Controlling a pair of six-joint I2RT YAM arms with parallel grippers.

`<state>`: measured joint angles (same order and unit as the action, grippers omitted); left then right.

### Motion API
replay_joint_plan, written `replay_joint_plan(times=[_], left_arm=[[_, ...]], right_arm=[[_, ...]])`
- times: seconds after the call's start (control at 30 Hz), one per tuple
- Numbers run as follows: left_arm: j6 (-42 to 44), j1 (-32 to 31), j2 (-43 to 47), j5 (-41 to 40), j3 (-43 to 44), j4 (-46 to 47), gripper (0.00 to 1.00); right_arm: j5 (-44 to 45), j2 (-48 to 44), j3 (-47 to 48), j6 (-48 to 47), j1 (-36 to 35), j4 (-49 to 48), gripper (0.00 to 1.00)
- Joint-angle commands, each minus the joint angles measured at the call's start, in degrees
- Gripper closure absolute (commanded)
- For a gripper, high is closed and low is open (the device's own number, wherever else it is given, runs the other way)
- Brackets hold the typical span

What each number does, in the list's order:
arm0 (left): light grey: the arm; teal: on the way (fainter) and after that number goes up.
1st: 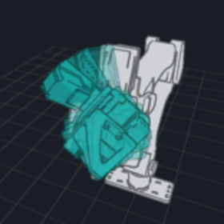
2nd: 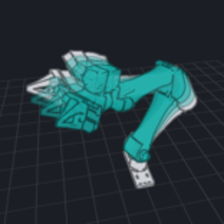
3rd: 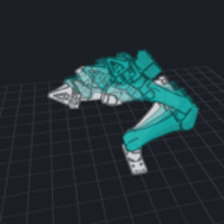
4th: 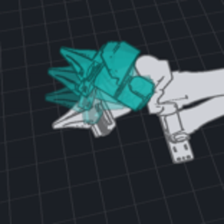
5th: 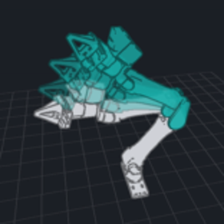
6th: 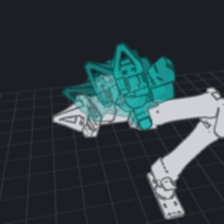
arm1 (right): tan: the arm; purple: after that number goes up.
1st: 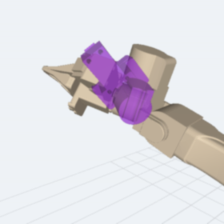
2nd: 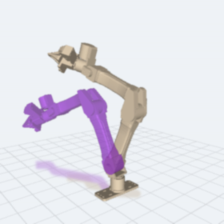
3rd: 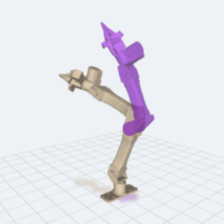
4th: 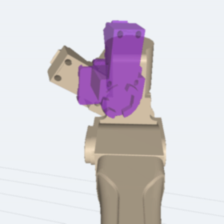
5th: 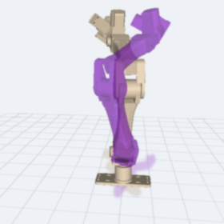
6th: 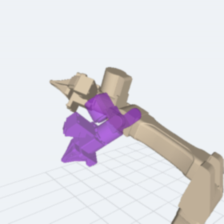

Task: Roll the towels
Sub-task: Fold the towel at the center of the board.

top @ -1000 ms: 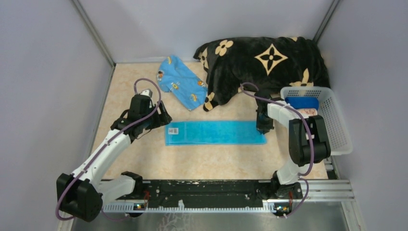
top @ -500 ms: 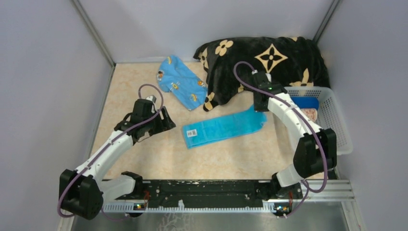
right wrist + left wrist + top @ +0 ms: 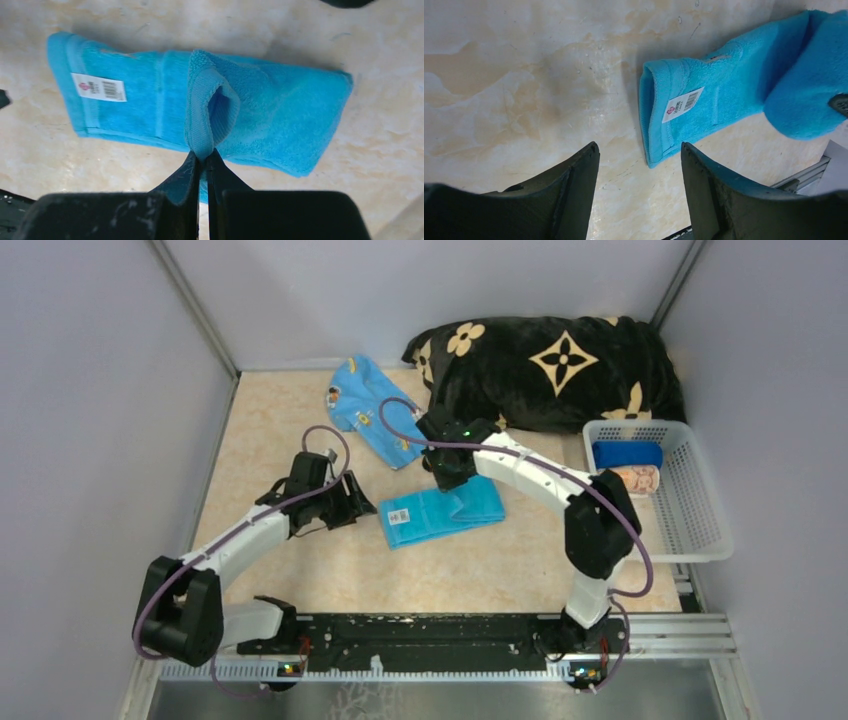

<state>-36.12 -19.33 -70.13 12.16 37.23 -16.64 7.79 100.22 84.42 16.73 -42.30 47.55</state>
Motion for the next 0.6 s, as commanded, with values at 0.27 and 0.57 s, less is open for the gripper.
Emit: replay_joint_plan(times=[0.27, 0.57], left_arm=[[-4.1, -0.1, -9.2, 7.9, -3.3, 12.3, 0.45], [-5.6, -1.7, -13.8, 7.5, -4.2, 16.1, 0.61]], right_arm=[[-5.6, 9.2, 10.8, 4.5, -7.3, -0.8, 1.00], [-8.4, 13.2, 13.2, 5.4, -9.4, -1.5, 1.00]])
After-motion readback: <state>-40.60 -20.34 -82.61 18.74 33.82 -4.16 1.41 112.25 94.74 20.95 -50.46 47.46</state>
